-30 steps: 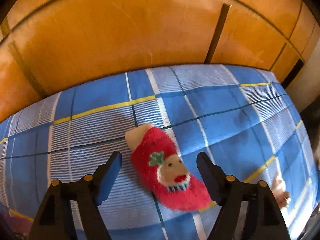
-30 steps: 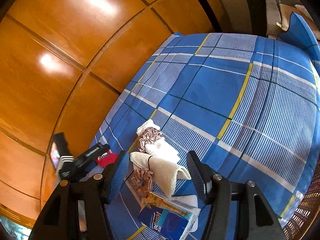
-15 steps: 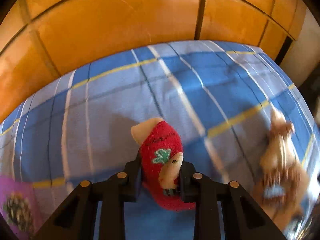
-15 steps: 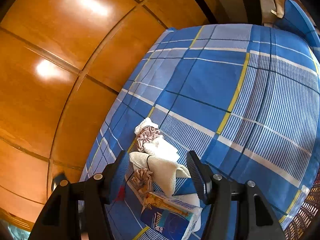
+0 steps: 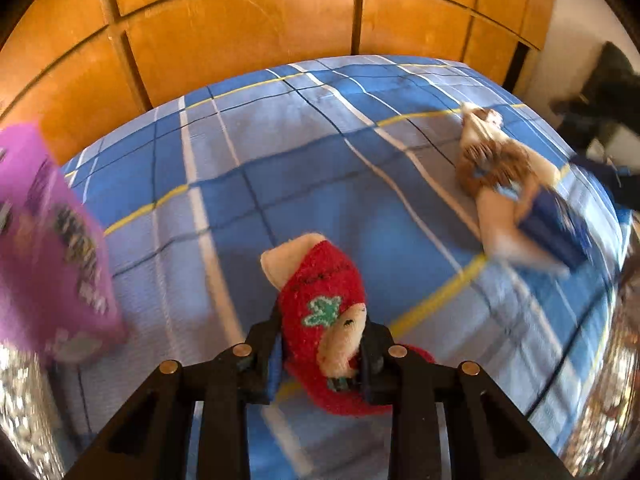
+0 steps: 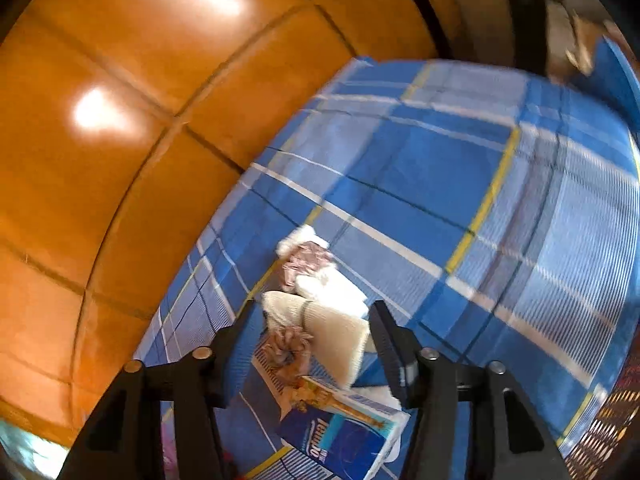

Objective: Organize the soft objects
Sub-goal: 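Lift the red sock with the left tool while the right tool grasps the brown satin scrunchie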

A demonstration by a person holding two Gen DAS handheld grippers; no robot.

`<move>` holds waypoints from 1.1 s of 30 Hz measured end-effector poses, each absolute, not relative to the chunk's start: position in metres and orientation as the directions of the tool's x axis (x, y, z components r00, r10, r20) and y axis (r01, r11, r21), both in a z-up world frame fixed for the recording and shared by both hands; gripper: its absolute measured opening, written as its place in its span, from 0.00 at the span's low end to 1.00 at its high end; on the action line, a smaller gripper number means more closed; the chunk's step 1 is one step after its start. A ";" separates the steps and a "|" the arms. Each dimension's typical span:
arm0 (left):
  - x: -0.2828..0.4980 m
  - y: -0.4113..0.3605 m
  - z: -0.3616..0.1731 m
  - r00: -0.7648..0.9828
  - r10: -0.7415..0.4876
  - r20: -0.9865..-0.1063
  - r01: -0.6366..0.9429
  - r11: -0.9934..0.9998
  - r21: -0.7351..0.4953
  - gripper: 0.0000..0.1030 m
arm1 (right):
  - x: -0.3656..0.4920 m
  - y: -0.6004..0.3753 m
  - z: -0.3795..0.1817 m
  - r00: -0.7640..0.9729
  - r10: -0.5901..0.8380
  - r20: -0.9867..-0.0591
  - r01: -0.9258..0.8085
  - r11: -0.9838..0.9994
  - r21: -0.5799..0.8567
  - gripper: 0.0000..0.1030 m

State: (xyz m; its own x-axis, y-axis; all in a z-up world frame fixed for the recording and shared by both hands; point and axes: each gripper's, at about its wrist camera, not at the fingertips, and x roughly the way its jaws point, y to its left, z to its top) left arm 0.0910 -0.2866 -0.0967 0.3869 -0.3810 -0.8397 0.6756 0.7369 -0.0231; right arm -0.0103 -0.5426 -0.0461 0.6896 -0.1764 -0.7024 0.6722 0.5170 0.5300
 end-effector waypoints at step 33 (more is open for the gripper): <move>0.057 -0.197 -0.083 0.372 -0.450 -0.812 0.628 0.766 -0.137 0.28 | 0.133 -0.434 -0.109 0.397 0.033 -0.917 0.381 0.903 0.198 0.08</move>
State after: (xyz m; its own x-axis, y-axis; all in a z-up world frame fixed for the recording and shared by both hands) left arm 0.0568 -0.1966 -0.0830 0.3721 -0.4496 -0.8121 0.6277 0.7663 -0.1366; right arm 0.1327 -0.4339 -0.1093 0.3969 0.0334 -0.9173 0.3807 0.9033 0.1976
